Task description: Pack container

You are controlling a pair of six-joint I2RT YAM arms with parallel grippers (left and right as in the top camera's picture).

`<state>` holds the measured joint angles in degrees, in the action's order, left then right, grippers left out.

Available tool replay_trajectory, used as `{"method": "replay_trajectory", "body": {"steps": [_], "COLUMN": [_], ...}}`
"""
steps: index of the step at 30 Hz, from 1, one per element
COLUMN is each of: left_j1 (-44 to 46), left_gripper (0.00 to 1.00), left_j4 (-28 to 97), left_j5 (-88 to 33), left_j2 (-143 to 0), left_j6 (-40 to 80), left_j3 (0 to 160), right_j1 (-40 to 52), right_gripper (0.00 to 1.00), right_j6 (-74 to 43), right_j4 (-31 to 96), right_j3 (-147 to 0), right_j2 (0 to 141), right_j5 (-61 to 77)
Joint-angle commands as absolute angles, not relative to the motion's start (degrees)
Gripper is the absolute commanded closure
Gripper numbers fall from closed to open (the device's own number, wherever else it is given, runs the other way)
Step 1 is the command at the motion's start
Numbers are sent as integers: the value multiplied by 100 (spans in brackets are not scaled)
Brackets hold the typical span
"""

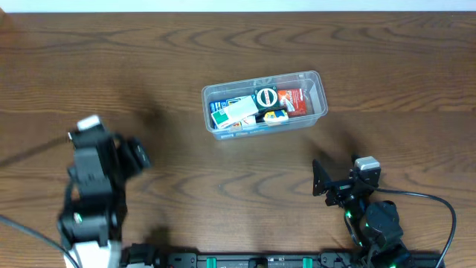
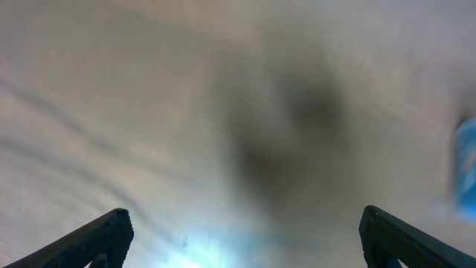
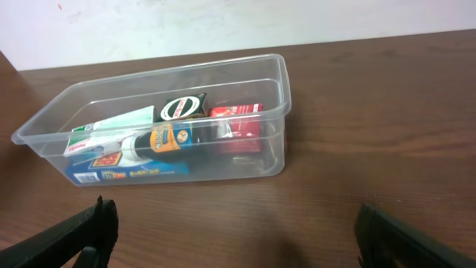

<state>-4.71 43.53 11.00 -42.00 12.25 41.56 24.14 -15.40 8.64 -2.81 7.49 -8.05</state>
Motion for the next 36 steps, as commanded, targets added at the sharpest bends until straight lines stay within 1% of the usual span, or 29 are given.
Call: {"method": "replay_trajectory", "body": {"steps": [1,5,11,15,20,22,31,36], "left_j1": [-475,-475,-475,-475,-475,-475,-478,-519], "left_gripper": [2,2,2,2,2,2,2,2], "left_j4": [4241,3210,1011,257,183,414,386,403], "left_j5": [1229,1050,482,183,148,141,106,104], "left_j2": [-3409,-2497,-1540,-1179,-788,-637,-1,-10], "left_j6": [1299,1302,1299,1297,1293,1256,1256,1258], "left_j3": [3271,2300,1048,491,34,23,23,23], "right_j1": [2440,2440,2440,2440,2440,2440,2440,2440], "right_gripper": [1,1,1,1,1,1,1,1], "right_j6": [-1450,-1450,-1450,-1450,-1450,-1450,-1450,-1450], "right_j4": [856,858,858,856,856,858,858,858], "right_j3": [-255,-257,-255,-257,-255,-257,-255,-255], "right_j2": [740,740,740,740,740,740,740,740], "right_j5": [-891,-891,-891,-891,-891,-891,-891,-891]}}
